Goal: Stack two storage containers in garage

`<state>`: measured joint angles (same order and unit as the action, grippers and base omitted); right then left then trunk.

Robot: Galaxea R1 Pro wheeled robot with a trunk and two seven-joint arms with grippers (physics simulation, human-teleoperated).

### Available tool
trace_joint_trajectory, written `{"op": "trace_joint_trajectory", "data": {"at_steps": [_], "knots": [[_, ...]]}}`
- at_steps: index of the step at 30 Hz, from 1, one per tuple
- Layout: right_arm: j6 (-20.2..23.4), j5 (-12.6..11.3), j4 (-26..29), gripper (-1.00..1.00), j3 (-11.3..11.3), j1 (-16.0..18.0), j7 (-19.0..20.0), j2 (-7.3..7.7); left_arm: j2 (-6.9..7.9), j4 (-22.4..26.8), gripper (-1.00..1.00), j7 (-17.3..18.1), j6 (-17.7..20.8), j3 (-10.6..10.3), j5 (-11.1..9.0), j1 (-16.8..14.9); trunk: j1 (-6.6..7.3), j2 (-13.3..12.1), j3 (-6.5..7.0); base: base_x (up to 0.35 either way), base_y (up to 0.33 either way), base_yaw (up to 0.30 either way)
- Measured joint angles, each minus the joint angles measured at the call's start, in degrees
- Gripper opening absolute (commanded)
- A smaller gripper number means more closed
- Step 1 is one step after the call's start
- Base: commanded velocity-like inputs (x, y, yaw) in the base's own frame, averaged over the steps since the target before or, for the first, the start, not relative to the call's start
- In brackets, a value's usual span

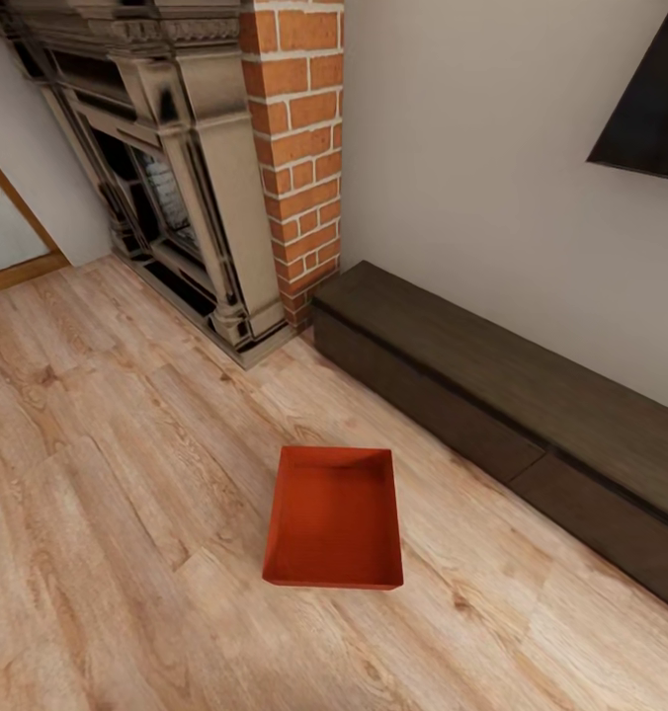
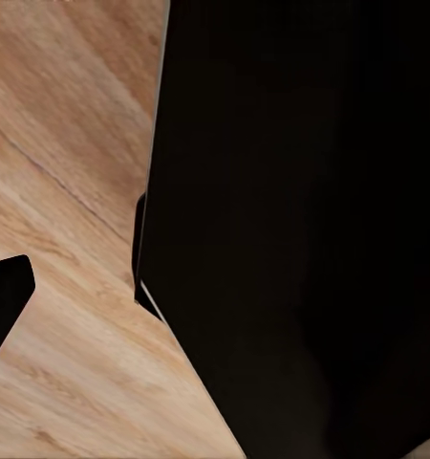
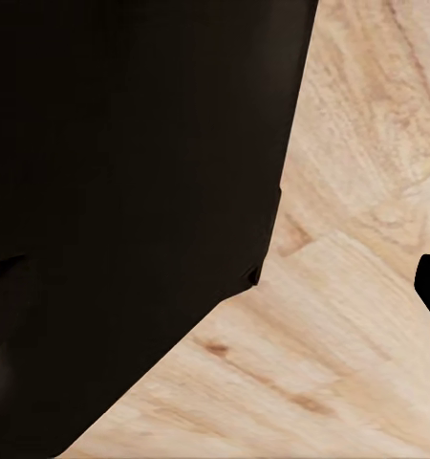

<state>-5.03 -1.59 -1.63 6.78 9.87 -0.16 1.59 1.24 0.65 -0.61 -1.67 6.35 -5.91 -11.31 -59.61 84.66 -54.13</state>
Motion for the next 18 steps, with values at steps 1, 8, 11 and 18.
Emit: {"op": "trace_joint_trajectory", "data": {"at_steps": [1, 8, 11, 18], "knots": [[0.01, 0.00, -0.02, 1.00, 0.00, -0.01, 0.00, 0.00, 0.00, 0.00, 1.00, 0.00, 0.00, 0.00, 0.00, 0.00, -0.22, 0.40, -0.18, 0.000, 0.000, 0.000], [0.06, -0.02, -0.02, 1.00, 0.00, 0.00, 0.00, 0.00, 0.00, 0.03, 1.00, 0.00, 0.00, 0.00, 0.00, 0.00, -1.76, 3.21, -1.44, 0.000, 0.000, 0.000], [0.08, -0.02, -0.03, 1.00, 0.00, 0.00, 0.00, -0.03, 0.00, 0.03, 1.00, 0.00, 0.00, 0.00, 0.00, 0.00, -1.98, 3.62, -1.62, 0.000, 0.000, 0.000], [0.03, -0.06, 0.02, 1.00, 0.00, 0.00, 0.00, -0.03, 0.00, 0.03, 1.00, 0.00, 0.00, 0.00, 0.00, 0.00, -1.98, 3.62, -1.62, 0.000, 0.000, 0.000]]}}
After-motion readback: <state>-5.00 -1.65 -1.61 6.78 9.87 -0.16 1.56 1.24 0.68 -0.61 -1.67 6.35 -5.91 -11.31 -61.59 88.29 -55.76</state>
